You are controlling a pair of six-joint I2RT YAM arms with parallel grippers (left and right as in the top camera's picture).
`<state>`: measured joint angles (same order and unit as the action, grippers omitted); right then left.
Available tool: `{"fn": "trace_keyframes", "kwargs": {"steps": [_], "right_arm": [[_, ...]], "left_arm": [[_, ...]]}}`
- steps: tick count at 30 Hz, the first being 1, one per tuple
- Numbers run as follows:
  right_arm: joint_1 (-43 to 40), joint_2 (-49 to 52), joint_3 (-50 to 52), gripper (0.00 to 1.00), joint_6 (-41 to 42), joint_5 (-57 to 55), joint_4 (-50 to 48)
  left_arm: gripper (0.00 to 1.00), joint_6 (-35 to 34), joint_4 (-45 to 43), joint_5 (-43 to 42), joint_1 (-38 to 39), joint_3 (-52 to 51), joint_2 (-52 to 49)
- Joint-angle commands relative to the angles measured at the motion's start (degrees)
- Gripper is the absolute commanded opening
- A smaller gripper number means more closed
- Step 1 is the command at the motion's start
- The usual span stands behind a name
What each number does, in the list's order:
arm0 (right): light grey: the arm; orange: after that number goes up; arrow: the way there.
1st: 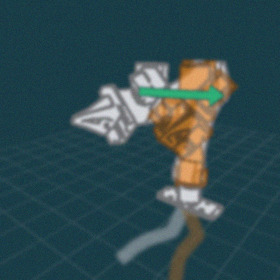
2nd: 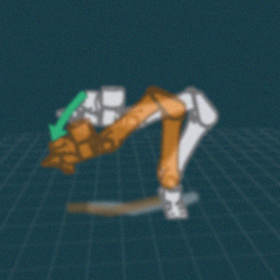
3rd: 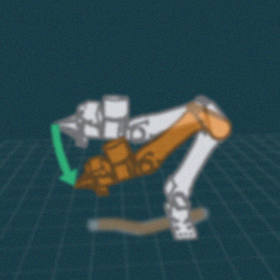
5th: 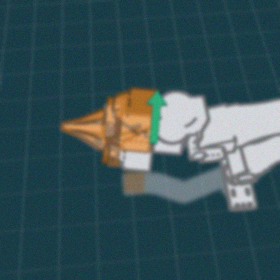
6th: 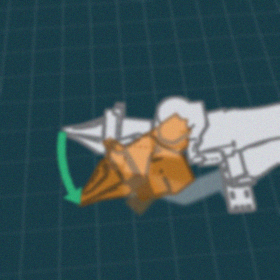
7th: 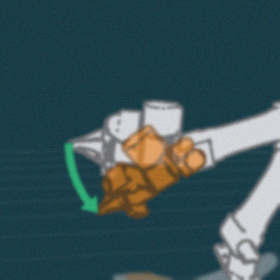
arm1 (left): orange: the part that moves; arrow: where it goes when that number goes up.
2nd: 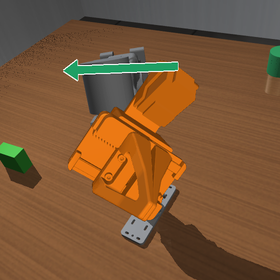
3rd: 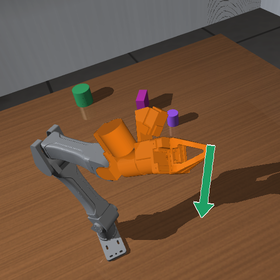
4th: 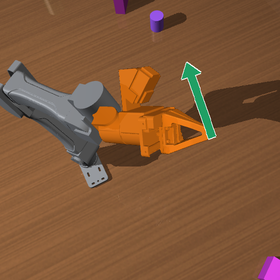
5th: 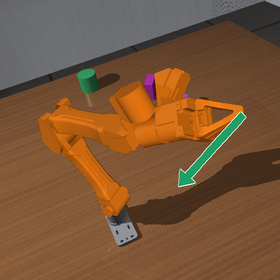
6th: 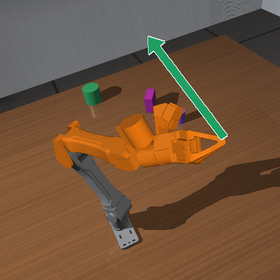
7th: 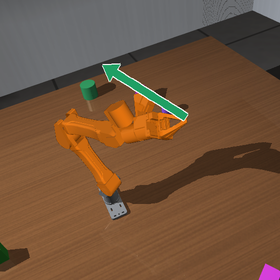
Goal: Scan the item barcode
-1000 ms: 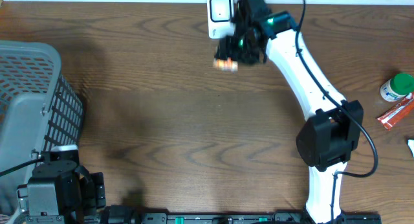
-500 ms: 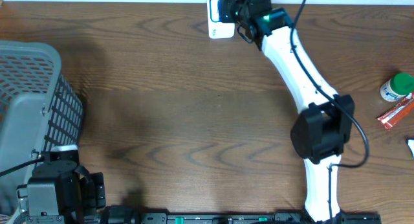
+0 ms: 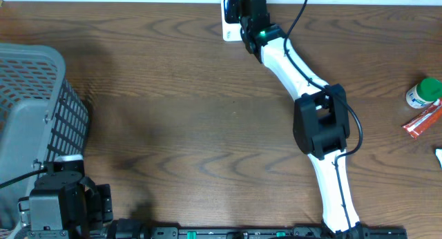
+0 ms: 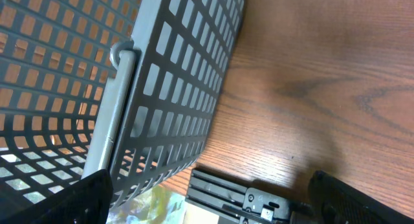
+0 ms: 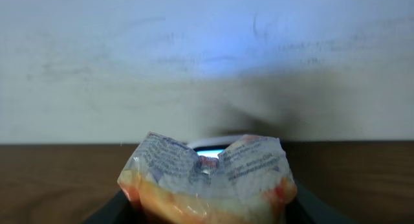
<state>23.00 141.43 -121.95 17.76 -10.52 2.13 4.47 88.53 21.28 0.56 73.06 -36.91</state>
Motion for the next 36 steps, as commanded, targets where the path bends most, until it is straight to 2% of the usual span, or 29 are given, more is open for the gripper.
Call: {"fn": "trace_keyframes", "kwargs": {"steps": [1, 8, 13, 16, 24, 30, 33, 36], "right_arm": [[0.55, 2.10, -0.48, 0.46, 0.66, -3.28, -2.10], [0.68, 5.73, -0.48, 0.43, 0.63, -3.61, -5.18], [0.68, 5.35, -1.16, 0.43, 0.11, -4.13, -2.99], [0.68, 3.34, -3.30, 0.41, -0.46, -4.20, 1.86], [-0.90, -9.20, -10.12, 0.27, -1.07, -4.13, 33.86], [-5.22, -20.72, -10.12, 0.32, -1.07, -6.32, 59.06], [-8.96, -23.87, -10.12, 0.31, -1.07, -10.62, 68.19], [-13.66, -24.83, -10.03, 0.31, 1.29, -15.19, 73.37]], "left_arm": [[0.96, -0.28, 0.13, 0.15, 0.22, 0.28, 0.04], [0.96, -0.28, 0.13, 0.15, 0.24, 0.28, 0.07], [0.96, -0.28, 0.13, 0.15, 0.22, 0.28, 0.07], [0.96, -0.28, 0.13, 0.15, 0.22, 0.28, 0.04], [0.96, -0.28, 0.13, 0.15, 0.22, 0.28, 0.07], [0.96, -0.28, 0.13, 0.15, 0.22, 0.28, 0.04], [0.96, -0.28, 0.13, 0.15, 0.24, 0.28, 0.04], [0.97, -0.28, 0.13, 0.15, 0.22, 0.28, 0.04]]}}
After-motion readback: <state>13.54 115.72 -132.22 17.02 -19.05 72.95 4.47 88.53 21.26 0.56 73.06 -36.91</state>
